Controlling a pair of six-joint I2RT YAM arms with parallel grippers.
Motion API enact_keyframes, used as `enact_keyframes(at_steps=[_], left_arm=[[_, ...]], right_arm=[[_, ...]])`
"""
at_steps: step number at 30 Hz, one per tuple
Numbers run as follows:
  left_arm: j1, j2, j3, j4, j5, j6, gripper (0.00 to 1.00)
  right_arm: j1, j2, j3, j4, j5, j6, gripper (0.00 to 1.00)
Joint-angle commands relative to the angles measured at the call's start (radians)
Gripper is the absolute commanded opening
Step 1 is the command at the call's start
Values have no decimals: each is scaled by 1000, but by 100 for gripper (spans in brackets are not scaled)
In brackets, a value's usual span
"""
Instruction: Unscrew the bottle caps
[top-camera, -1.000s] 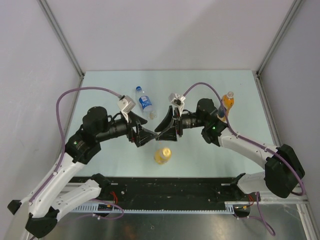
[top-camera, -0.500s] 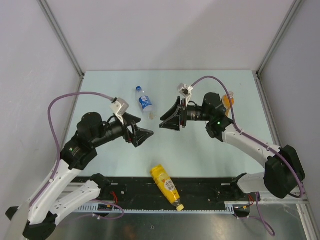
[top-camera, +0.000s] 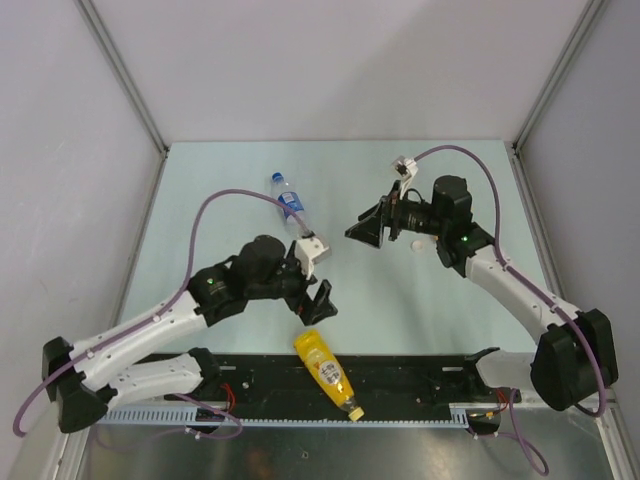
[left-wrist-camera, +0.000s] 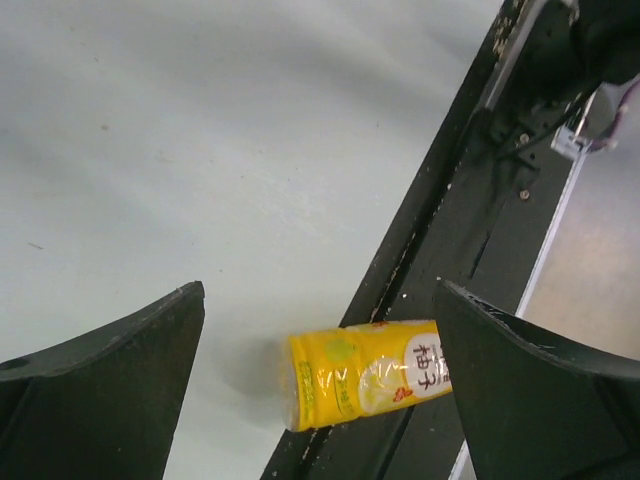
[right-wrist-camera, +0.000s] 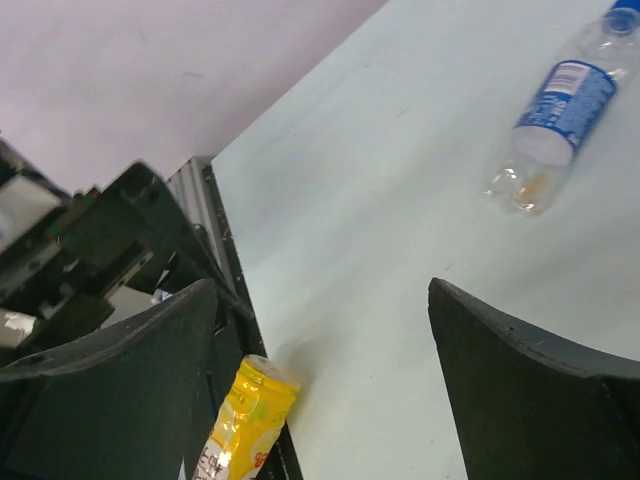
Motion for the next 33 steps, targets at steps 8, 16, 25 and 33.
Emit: enact_keyframes(at_steps=[8, 16, 25, 33], left_arm=[[-292, 12, -69, -16, -207, 209, 99], [-464, 67, -142, -11, -285, 346, 99], [-550, 190, -158, 0, -325, 411, 99], [-573, 273, -157, -1, -265, 416, 100]], right_arm=[[-54, -80, 40, -150, 90, -79, 95], [-85, -105, 40, -219, 131, -90, 95], [-95, -118, 39, -268, 136, -108, 96], [-97, -124, 38, -283, 137, -121, 96]])
